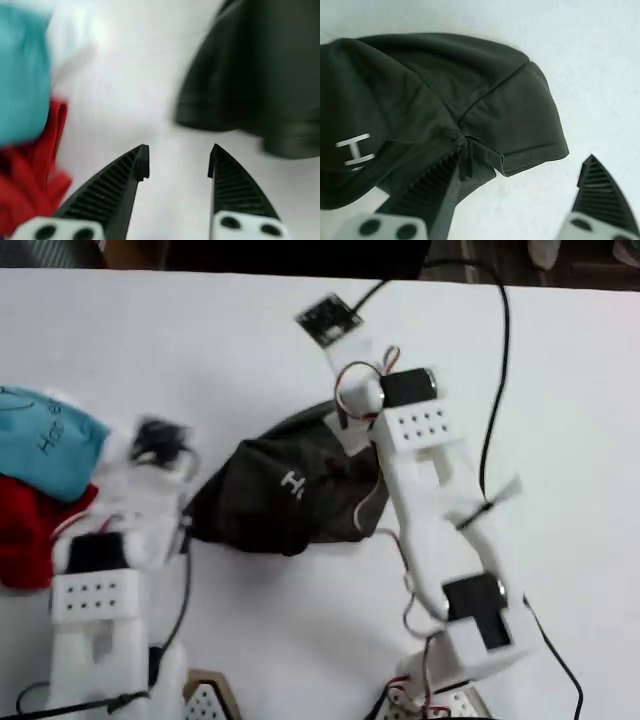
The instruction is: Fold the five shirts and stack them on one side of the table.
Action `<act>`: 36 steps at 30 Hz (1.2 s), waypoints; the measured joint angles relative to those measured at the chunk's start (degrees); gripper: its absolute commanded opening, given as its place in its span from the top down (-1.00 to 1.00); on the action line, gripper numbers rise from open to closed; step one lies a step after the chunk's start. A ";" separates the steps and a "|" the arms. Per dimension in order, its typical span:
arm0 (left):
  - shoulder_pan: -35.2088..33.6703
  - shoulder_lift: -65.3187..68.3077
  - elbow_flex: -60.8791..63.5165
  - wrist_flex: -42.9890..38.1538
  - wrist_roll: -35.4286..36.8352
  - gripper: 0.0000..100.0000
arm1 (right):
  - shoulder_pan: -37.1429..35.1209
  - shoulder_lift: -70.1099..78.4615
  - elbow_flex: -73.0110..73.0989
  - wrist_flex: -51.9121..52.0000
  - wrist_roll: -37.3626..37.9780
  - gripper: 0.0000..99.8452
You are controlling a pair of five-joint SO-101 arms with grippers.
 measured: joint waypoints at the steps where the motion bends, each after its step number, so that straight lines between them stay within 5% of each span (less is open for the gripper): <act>1: 2.64 0.00 -1.23 0.00 0.00 0.57 | 0.53 2.11 0.26 -0.97 0.00 0.33; 9: 13.71 0.00 -2.81 -3.60 0.00 0.56 | 3.25 12.22 0.70 -6.51 0.00 0.33; 14: 13.80 0.09 2.99 -10.55 -0.88 0.56 | 5.98 15.82 0.70 -8.70 0.00 0.33; 27: 11.25 0.88 -9.76 -7.21 -1.32 0.56 | 12.84 19.69 -1.14 -8.97 -0.18 0.33; 36: 14.33 21.01 -5.01 -17.49 -1.32 0.56 | 15.82 24.53 -4.31 -8.97 -0.18 0.33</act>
